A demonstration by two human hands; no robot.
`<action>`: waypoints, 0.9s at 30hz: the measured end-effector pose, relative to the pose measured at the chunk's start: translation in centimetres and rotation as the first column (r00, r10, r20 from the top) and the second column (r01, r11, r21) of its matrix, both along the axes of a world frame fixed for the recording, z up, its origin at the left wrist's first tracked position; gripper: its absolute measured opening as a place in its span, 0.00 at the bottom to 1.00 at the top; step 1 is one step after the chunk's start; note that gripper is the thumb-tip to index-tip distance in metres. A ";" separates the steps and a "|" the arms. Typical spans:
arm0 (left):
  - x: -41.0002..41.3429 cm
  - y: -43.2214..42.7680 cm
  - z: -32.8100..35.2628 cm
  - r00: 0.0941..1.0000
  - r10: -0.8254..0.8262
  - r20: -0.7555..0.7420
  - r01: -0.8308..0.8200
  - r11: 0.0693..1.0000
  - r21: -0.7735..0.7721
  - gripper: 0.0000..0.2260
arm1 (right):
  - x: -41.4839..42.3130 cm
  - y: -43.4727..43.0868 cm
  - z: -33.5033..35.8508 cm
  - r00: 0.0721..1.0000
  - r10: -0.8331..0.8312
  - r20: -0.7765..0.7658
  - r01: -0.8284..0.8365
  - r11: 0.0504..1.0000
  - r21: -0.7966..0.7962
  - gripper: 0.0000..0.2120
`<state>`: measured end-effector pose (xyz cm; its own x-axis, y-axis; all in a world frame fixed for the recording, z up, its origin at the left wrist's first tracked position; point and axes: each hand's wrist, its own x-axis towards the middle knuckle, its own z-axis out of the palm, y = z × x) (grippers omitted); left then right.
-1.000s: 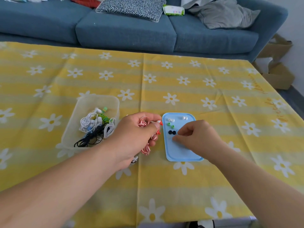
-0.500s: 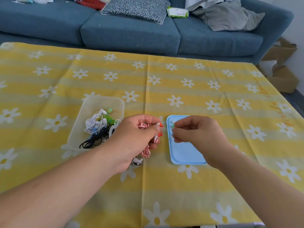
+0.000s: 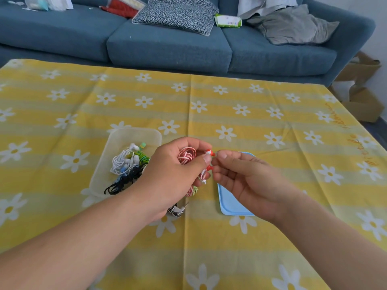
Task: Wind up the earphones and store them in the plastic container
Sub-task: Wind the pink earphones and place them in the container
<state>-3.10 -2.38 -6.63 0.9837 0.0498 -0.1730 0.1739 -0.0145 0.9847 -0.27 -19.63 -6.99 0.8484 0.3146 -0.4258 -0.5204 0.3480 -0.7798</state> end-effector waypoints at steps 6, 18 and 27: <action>-0.1 -0.1 0.2 1.000 0.002 0.030 -0.002 1.000 0.002 0.08 | 0.0 0.1 0.0 0.999 0.037 0.004 -0.037 0.999 0.000 0.09; -0.1 0.0 0.4 0.999 0.002 0.052 -0.003 1.000 0.018 0.06 | -0.3 0.5 0.2 0.999 0.008 0.039 -0.007 1.000 -0.024 0.05; -0.1 -0.1 0.5 0.999 0.019 0.050 -0.020 0.999 0.030 0.03 | -0.6 0.8 0.5 0.995 0.000 0.099 0.008 0.996 -0.086 0.03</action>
<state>-3.18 -2.43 -6.08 0.9897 0.0735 -0.1225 0.1257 -0.0419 0.9912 -0.85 -18.88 -6.49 0.8886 0.2770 -0.3656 -0.4385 0.2792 -0.8543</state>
